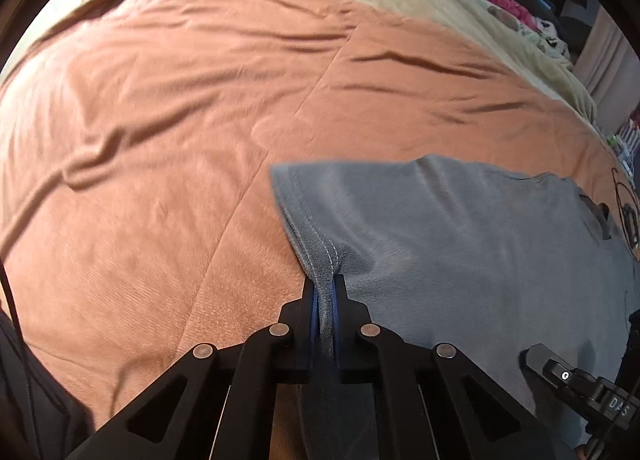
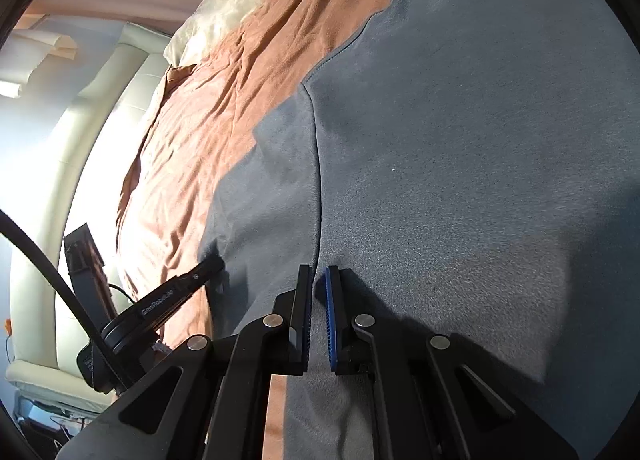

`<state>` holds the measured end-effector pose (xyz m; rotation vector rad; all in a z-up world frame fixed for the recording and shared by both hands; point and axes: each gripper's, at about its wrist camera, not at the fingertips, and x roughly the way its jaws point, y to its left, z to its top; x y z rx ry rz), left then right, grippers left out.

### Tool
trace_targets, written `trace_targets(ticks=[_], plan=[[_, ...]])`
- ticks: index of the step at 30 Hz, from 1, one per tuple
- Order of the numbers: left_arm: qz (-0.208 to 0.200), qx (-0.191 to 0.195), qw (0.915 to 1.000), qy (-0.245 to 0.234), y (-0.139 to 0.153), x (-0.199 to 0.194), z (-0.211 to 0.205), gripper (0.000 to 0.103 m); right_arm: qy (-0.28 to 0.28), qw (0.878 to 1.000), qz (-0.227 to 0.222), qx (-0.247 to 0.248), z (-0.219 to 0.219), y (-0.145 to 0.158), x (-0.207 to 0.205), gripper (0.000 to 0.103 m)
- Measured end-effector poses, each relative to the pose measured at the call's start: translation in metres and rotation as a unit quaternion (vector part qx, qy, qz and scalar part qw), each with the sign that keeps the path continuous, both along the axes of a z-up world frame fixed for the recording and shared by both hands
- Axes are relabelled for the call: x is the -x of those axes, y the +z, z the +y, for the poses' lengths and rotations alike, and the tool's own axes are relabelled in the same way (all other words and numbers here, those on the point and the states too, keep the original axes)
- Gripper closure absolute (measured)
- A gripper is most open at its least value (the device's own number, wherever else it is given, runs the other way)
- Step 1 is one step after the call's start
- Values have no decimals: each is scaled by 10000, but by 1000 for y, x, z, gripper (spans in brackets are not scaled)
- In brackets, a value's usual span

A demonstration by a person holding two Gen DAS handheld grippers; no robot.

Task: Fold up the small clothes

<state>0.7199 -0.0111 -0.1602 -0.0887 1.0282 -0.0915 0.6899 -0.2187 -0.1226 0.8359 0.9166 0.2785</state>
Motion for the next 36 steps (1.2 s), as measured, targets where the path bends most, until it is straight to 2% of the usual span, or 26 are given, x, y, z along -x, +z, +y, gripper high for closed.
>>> trace_targets(ticks=[1,2,3,4,5,6,15,21,29,33,36], plan=[[-19,-12,10000,-20,4,0,-1,97,-11,10000,-8,-10,-2,2,1,94],[-62,-44,10000,-39,11,2,-4,97,-35,10000,-29,-11,-3,4,2,86],[-89,-39,9999,-54,16,3,-7,97,-86,9999,-58,37,-6,8,4,69],[-117,-22,9999,-79,22,4,-10,97,-136,9998,-95,99,-7,12,6,60],[-151,-7,9998,-115,28,5,-14,97,-190,9996,-162,141,-9,16,10,44],[-196,-5,9997,-160,35,6,-18,97,-224,9993,-250,134,-11,20,14,41],[-465,37,9975,-526,82,16,-66,97,-509,9976,-377,271,-35,42,43,41],[-468,99,9952,-859,94,20,-108,97,-881,9947,-274,443,-57,51,63,41],[-430,276,9899,-1322,96,31,-164,97,-1274,9913,-185,257,-88,54,82,41],[-171,675,9828,-1713,83,32,-186,97,-1450,9892,-151,158,-100,54,90,41],[-137,703,9817,-1765,80,34,-193,93,-1497,9886,-148,88,-109,53,96,41]])
